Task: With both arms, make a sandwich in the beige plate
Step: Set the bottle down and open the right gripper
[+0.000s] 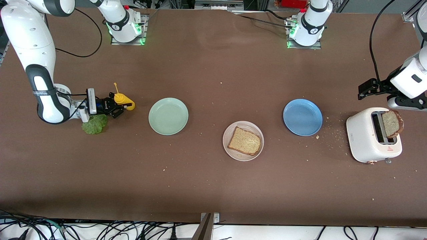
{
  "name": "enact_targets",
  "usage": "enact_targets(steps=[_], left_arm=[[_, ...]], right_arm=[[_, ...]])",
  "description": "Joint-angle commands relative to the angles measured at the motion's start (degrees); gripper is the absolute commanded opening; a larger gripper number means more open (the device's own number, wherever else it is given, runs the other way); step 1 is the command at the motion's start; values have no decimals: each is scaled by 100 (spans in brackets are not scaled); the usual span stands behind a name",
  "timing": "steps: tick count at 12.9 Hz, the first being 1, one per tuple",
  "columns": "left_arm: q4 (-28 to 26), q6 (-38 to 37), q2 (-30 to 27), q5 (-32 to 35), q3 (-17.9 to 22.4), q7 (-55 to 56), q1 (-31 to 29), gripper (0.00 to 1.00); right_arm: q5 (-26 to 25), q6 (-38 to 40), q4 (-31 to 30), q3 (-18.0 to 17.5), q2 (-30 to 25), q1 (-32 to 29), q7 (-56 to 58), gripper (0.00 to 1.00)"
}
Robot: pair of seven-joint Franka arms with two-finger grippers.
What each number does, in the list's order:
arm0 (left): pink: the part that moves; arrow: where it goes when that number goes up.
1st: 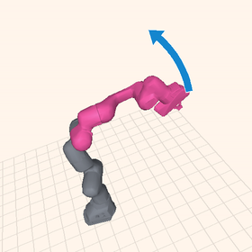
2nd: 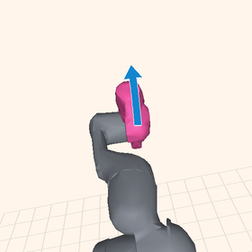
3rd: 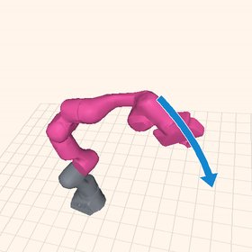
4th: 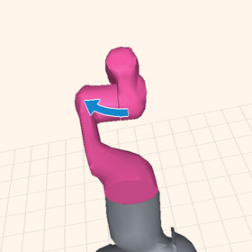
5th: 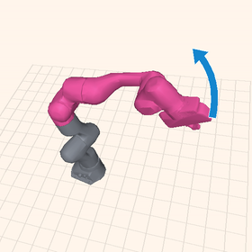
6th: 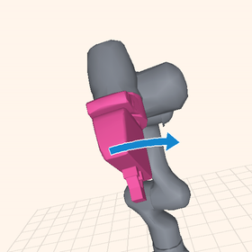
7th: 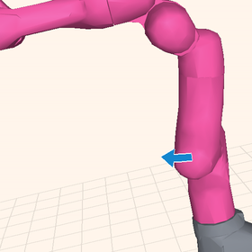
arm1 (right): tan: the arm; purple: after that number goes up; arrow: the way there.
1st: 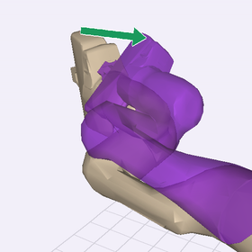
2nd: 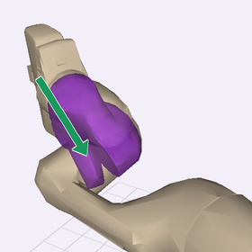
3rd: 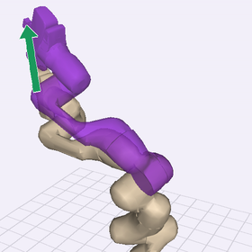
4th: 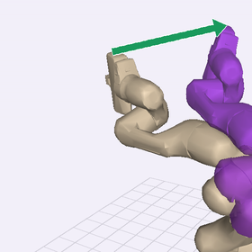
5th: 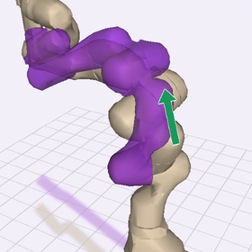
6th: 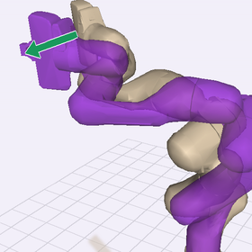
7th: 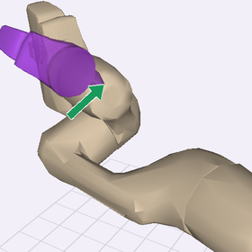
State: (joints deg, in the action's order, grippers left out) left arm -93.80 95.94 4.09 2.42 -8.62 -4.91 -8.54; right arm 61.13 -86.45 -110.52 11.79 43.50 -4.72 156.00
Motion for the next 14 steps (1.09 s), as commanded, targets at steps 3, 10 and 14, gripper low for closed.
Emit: enact_targets(steps=[3,10,14], left_arm=[[82,-102,-5,-57,18,-98,-16,100],[82,-102,13,-48,27,-98,-25,100],[82,-102,13,-48,27,-98,-25,100]], right_arm=[[180,-109,145,-37,274,-11,378,0],[180,-109,180,-45,317,-3,378,0],[215,-109,215,-45,370,-3,422,0]])
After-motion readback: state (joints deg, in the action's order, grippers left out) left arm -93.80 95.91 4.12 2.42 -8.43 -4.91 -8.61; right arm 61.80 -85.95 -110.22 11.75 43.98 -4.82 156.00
